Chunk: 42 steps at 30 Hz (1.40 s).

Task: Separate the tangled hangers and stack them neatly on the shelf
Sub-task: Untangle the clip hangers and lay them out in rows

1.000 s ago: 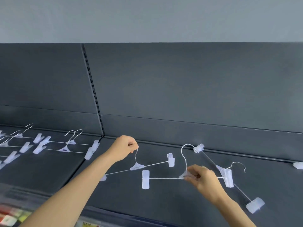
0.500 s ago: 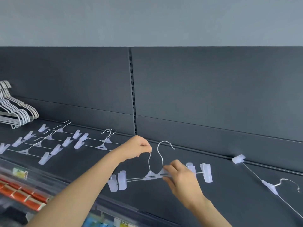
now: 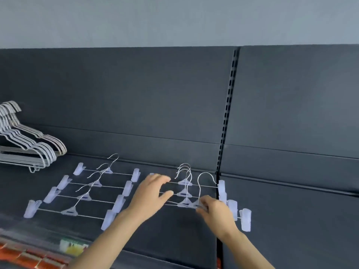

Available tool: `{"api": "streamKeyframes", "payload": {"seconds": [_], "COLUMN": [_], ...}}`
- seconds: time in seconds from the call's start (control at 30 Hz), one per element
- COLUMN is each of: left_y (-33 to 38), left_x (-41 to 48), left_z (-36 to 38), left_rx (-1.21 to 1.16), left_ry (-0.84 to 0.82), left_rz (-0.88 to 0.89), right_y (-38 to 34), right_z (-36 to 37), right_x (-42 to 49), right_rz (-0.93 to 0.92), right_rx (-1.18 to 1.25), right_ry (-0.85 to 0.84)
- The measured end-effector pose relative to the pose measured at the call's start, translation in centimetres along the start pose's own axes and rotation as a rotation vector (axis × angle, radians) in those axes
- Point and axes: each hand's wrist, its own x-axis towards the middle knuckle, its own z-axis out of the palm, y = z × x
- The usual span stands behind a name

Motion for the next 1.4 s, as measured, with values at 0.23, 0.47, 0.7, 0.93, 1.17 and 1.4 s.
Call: {"api": "streamKeyframes", "payload": {"seconds": [0.23,0.47,0.7,0.93,1.17,1.4], "left_y": [-4.4,-5.5,-3.7,1.0,1.1,-5.9], "left_x": [-0.3,1.4,-0.2,-1.9,-1.2,-3.0], "left_z": [3.5,4.4,2.6,3.6,3.3,3.1], "left_rx": [0.365,0.422,0.189,-0.483,-0.58,-0.017], "left_ry": [-0.112,0.039,0.447,-0.156,-0.103,0.041], "left_rz": [0.258,0.34,0.431,0.093,-0.021,0.218], "right_y": [-1.5,-2.3,-4.2,-8.1,-8.2,-3.3], "right_z": [2.5,2.4,-1.2,-2.8,-1.6,-4.0], "right_x": [1.5,1.4,1.3,2.8,0.9,-2.5], "right_rz": [0.211,0.154,0.214,0.367,0.435,0.557], "right_rx": [0.001,-0.011,0.363,1.321,1.626,1.31], "right_ry": [-0.068,0.037,0.158,0.282,0.237,0.368]}}
